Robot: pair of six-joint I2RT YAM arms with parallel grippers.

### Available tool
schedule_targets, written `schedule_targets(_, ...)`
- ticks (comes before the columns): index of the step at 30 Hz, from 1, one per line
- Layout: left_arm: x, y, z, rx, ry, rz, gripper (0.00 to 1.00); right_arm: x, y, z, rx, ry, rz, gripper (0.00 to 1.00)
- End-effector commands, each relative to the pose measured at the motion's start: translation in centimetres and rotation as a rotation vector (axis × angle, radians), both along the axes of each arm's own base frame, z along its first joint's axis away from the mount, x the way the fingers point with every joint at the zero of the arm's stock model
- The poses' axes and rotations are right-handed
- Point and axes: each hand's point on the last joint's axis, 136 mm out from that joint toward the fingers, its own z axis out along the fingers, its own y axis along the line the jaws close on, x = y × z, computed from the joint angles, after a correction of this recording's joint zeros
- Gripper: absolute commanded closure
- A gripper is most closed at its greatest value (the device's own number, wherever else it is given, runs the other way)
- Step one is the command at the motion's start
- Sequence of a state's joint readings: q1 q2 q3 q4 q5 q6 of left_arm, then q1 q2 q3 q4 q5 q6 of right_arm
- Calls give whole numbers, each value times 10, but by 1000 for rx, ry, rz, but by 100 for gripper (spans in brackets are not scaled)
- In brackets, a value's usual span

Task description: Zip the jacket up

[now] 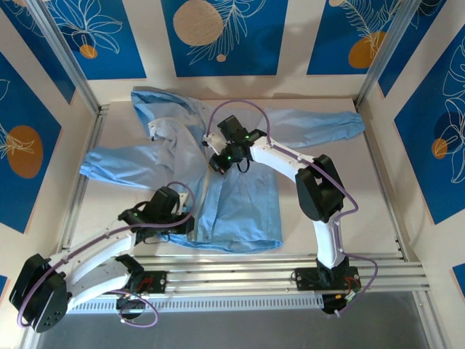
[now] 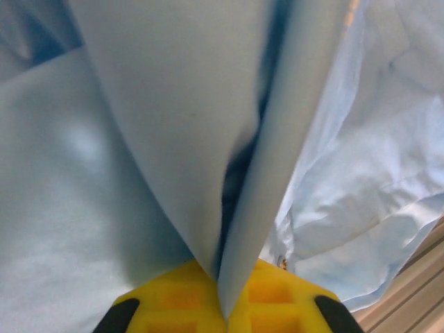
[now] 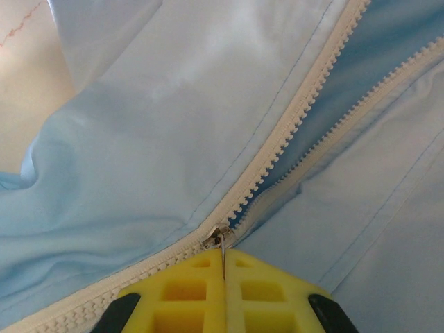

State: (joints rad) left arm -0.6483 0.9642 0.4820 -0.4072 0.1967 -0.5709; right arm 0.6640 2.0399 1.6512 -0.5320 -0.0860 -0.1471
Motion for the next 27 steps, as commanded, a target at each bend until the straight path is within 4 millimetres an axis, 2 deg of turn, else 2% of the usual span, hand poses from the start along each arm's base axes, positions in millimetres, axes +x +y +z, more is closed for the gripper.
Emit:
schedule_targets(1,0,10,7,28,-40,17,100,-7,-6,4,-42,-28,35,100)
schedule_targets(9,-3,19,28,4,-123,21,100,-5,-17,-9,-165,-99,98,100)
schedule_targets(14,-7,14,32,-40,-136,1,100,2,-19,-17,-226,-137,116,100)
schedule_targets(21,-13,5,34,-94,-129,-40,100,24,-18,-19,-260,-206,96,100)
schedule_targets(27,-17,5,35,-108,-132,-51,100,48,-18,-19,-286,-250,62,100)
